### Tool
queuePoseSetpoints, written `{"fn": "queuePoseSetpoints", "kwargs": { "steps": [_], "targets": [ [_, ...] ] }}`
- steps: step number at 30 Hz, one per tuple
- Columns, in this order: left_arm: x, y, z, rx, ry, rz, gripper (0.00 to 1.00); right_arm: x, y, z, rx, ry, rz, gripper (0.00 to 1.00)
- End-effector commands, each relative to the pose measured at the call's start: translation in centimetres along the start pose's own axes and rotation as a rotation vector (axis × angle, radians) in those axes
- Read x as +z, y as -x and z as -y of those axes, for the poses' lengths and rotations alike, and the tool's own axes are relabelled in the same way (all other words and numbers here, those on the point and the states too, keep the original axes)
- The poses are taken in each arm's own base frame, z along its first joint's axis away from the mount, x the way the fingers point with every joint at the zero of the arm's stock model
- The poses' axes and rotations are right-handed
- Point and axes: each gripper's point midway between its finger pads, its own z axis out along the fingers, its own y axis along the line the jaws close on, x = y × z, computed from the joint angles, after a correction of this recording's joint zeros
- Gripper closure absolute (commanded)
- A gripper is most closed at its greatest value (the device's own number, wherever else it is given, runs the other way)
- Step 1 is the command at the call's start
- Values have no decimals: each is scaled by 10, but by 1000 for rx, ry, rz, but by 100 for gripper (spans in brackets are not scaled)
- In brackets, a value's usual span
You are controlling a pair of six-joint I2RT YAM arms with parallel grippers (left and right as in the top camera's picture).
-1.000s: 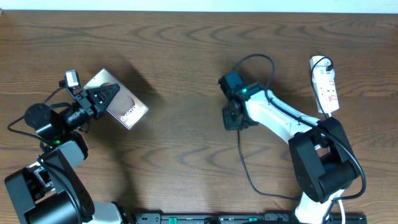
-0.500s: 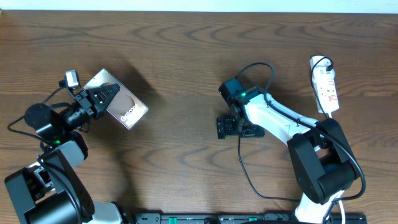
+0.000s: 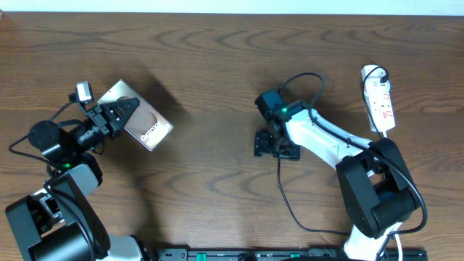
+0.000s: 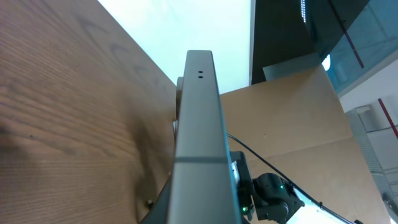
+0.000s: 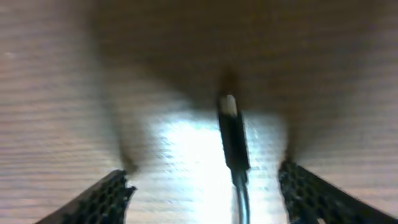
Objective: Plug charger to phone and switch on socket
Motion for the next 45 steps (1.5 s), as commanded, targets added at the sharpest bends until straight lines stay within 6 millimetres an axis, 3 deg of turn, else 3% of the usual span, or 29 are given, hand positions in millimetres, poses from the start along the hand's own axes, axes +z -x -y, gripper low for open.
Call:
{"fn": "queuePoseSetpoints", "kwargs": {
  "steps": [1, 6, 9, 17, 23, 31, 34, 40, 45],
  "targets": [
    [-1, -2, 5, 41, -7, -11, 93, 3, 0, 1, -15, 31, -16, 30],
    [-1, -2, 5, 40, -7, -11, 93, 2, 1, 5, -61, 56, -39, 35],
    [-1, -2, 5, 40, -7, -11, 93, 2, 0, 9, -62, 53, -51, 49],
    [-1, -1, 5, 40, -7, -11, 93, 9, -11, 10, -74, 57, -110, 67],
    [-1, -2, 5, 40, -7, -11, 93, 21, -7, 11, -68, 49, -115, 67],
    [-1, -2, 5, 40, -7, -11, 93, 24, 12, 18, -74, 10, -37, 65],
    [-1, -2, 5, 40, -7, -11, 93, 24, 12, 22, -64, 7, -44, 79],
    [-1, -2, 5, 40, -7, -11, 93, 23, 3, 22, -63, 8, -80, 92],
    [-1, -2, 5, 40, -7, -12, 92, 23, -2, 23, -65, 2, -97, 93]
  ]
}}
